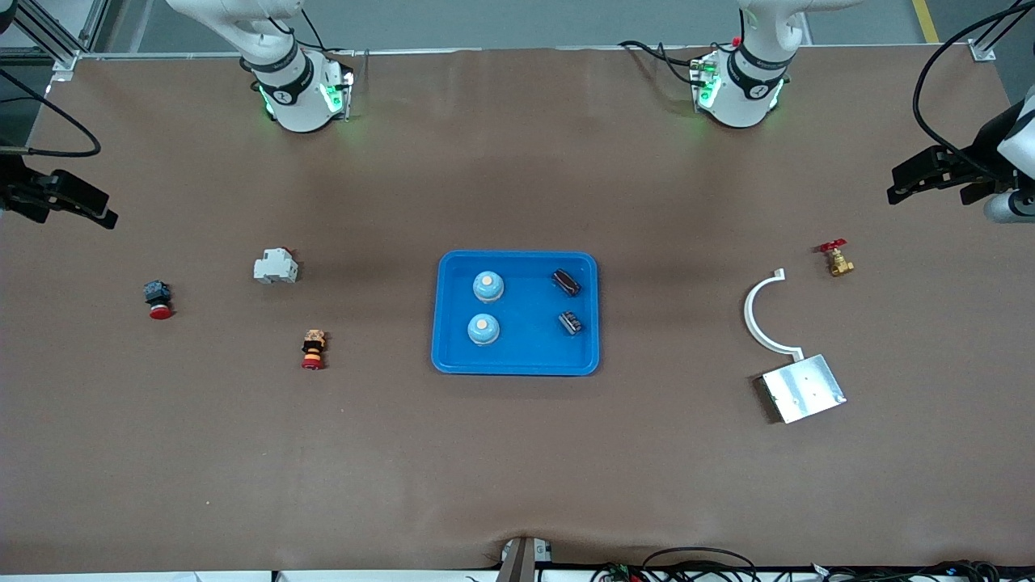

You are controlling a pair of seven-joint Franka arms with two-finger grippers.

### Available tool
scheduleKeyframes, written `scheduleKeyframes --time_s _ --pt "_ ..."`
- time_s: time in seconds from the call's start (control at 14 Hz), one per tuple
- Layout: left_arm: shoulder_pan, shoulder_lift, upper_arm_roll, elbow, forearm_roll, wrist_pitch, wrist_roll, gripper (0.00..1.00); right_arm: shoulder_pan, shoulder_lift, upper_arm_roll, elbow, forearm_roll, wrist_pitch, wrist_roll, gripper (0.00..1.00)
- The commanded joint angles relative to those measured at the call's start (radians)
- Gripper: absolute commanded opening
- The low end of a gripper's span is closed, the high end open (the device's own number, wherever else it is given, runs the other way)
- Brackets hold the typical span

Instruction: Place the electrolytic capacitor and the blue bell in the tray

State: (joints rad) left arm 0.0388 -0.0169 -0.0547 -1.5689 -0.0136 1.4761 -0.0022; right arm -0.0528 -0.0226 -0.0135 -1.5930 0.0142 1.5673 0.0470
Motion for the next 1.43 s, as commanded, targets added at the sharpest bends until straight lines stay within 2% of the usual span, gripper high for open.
scheduleKeyframes --time_s 0.0,1.35 --pt "0.004 0.005 -0.005 0.020 0.006 -0.013 -0.016 1.00 -0.018 -0.028 0.010 -0.030 0.012 0.013 -0.010 1.00" --pt "0.007 0.005 -0.005 0.018 0.006 -0.013 -0.016 1.00 -0.018 -0.027 0.010 -0.030 0.010 0.017 -0.059 1.00"
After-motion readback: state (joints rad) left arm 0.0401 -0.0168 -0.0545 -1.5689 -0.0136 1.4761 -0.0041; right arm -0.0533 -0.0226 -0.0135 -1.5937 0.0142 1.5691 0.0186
